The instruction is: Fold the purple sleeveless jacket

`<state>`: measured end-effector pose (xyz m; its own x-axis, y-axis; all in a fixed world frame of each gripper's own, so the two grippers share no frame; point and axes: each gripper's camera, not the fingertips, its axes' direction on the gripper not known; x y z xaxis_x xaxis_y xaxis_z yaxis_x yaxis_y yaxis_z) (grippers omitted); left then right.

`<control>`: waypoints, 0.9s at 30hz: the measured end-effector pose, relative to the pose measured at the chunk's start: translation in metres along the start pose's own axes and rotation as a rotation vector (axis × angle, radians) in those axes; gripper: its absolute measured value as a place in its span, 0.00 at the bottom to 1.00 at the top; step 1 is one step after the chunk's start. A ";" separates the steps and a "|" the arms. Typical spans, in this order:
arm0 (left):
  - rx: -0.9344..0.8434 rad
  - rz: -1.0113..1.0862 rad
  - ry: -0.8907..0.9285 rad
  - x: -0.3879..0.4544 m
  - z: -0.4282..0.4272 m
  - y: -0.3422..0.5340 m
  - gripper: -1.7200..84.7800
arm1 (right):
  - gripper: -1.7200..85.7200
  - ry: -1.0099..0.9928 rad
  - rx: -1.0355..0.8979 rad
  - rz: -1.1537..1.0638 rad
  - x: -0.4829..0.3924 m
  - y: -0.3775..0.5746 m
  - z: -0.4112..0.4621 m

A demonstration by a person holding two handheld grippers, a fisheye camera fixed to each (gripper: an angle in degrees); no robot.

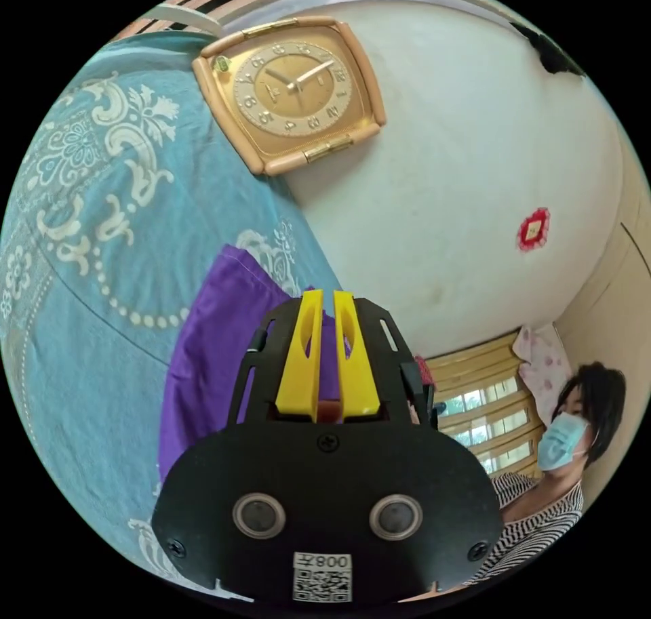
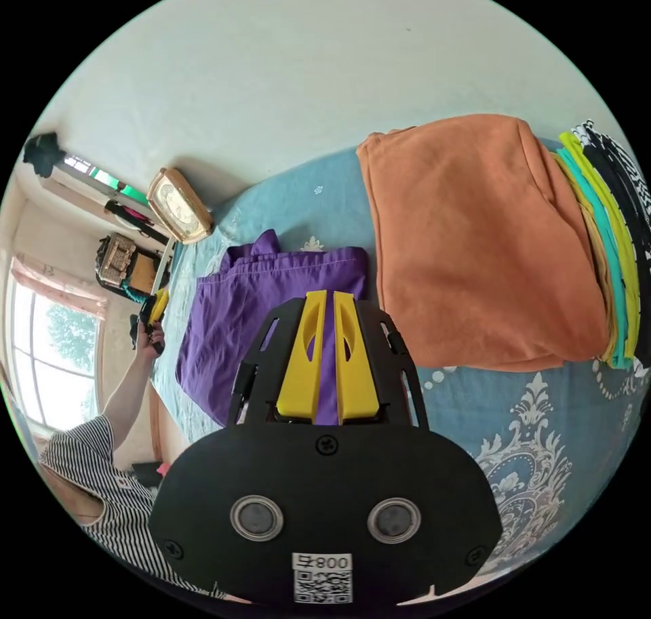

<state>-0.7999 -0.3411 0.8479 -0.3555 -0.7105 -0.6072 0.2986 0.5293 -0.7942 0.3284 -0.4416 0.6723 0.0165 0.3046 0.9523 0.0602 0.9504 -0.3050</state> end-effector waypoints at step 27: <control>-0.466 0.482 -0.682 -0.086 0.247 0.220 0.02 | 0.02 0.167 -0.340 -0.670 -0.231 0.225 0.262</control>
<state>-0.4844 -0.2780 0.7317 0.3506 -0.4067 -0.8436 -0.1570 0.8625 -0.4811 0.0767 -0.2818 0.3835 0.0175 -0.3687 0.9294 0.4134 0.8490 0.3291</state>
